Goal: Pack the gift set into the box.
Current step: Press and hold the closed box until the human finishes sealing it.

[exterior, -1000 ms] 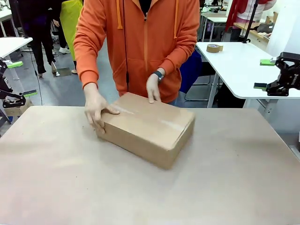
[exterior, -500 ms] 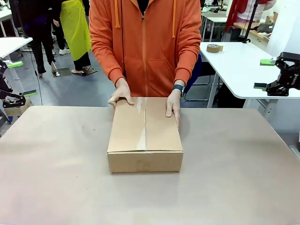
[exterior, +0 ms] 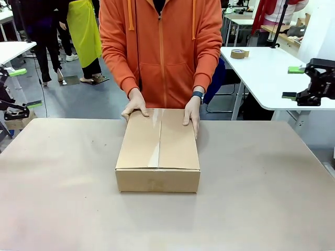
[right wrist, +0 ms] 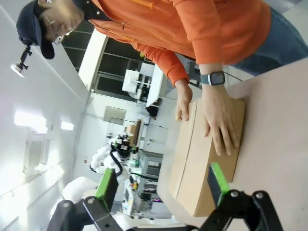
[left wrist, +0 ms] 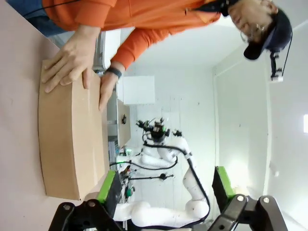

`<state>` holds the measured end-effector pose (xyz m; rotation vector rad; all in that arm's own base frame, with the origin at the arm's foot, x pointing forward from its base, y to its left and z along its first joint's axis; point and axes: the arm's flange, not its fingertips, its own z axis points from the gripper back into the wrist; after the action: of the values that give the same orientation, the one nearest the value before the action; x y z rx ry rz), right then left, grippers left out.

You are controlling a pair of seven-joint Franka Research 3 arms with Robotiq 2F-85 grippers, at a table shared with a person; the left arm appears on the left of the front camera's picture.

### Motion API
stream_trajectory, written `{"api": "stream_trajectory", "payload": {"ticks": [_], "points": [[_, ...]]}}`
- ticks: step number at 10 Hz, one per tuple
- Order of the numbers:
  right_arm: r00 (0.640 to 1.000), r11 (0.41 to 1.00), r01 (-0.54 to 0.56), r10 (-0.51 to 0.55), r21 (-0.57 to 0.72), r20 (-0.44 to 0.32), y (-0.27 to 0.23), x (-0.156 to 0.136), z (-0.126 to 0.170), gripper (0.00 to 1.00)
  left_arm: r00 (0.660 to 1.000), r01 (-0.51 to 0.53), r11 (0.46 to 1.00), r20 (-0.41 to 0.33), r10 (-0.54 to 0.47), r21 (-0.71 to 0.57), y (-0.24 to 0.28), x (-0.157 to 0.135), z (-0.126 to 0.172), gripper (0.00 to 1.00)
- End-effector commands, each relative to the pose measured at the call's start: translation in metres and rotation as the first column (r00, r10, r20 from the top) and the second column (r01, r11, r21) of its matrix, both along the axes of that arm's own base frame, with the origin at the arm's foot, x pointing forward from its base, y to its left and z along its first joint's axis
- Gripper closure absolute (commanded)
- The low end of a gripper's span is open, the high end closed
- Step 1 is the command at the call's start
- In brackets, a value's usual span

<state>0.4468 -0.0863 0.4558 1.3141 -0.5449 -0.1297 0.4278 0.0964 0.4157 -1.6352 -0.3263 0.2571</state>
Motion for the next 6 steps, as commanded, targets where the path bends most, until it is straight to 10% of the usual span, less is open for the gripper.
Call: {"api": "stream_trajectory", "payload": {"ticks": [1, 3, 4, 6], "points": [[0.975, 0.983, -0.023, 0.061, -0.180, 0.211, 0.058, 0.038, 0.005, 0.00, 0.968, 0.097, 0.980, 0.212, -0.133, 0.172, -0.059, 0.013, 0.017, 0.00], [0.745, 0.931, -0.086, 0.297, -0.356, 0.597, 0.153, 0.068, -0.016, 0.00, 0.718, 0.113, 0.889, 0.582, -0.382, 0.443, -0.165, 0.031, 0.004, 0.00], [0.609, 0.919, -0.072, 0.349, -0.389, 0.712, 0.186, 0.066, -0.033, 0.00, 0.600, 0.121, 0.848, 0.643, -0.476, 0.515, -0.201, 0.036, -0.016, 0.00], [0.534, 0.896, -0.211, 0.440, -0.390, 0.722, 0.215, 0.039, -0.063, 0.00, 0.427, -0.074, 0.856, 0.792, -0.436, 0.511, -0.216, 0.043, -0.039, 0.00]]}}
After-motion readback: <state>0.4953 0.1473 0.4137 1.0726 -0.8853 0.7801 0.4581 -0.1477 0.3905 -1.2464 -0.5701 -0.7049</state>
